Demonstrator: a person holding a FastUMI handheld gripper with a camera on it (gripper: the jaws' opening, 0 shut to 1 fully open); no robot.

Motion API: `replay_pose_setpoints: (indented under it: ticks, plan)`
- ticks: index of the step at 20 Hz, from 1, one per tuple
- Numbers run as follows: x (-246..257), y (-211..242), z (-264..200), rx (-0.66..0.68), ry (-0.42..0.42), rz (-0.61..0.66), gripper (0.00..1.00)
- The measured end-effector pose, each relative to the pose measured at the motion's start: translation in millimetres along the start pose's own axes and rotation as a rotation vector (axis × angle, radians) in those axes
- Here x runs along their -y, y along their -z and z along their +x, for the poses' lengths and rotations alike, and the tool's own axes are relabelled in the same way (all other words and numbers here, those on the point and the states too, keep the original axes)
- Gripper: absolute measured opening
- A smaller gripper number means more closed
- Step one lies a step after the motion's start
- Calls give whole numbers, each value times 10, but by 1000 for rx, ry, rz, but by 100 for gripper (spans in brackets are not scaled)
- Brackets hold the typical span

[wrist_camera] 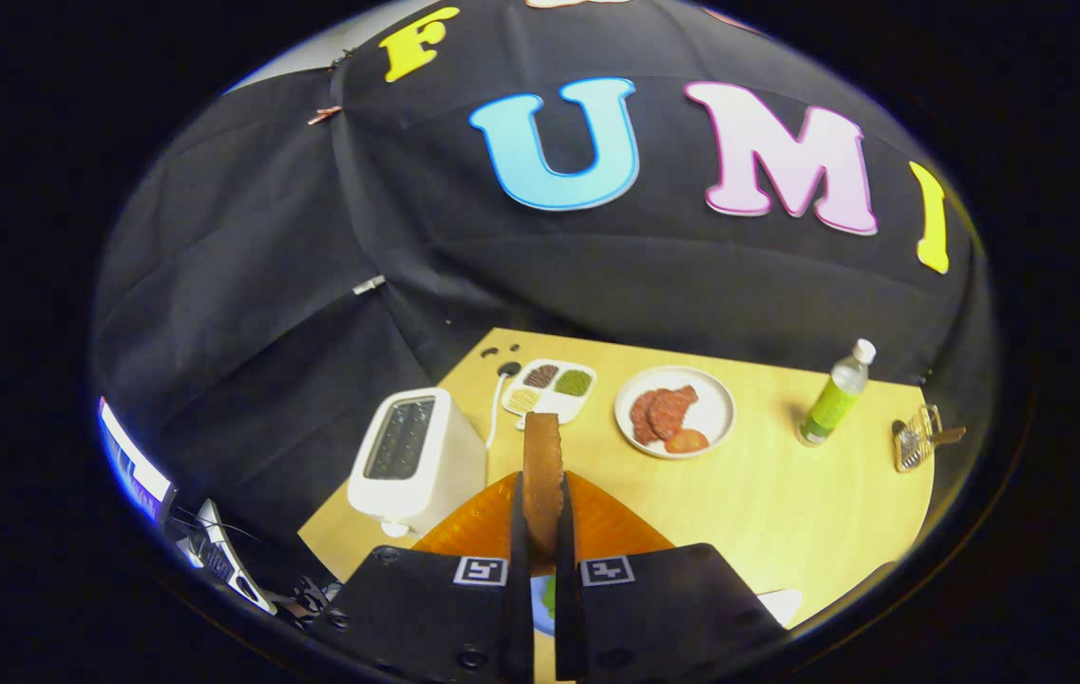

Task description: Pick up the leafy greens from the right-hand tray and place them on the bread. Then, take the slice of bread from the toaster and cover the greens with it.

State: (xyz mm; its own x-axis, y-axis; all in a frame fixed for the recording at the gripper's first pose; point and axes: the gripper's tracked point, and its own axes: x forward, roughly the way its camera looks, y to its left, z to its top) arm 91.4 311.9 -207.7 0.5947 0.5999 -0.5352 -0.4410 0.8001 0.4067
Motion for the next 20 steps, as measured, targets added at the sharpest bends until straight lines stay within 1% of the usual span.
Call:
replay_pose_setpoints:
  ticks: [3, 6, 10, 14, 17, 20]
  plan:
    - [210, 363, 16, -31, 54, 49, 13]
    - [276, 738, 113, -72, 87, 94, 13]
    - [161, 967, 274, -81, 69, 158, 13]
    - [87, 1090, 434, -79, 55, 293, 13]
    - [108, 1208, 526, -80, 46, 346, 13]
    - [207, 1429, 635, -117, 53, 393, 13]
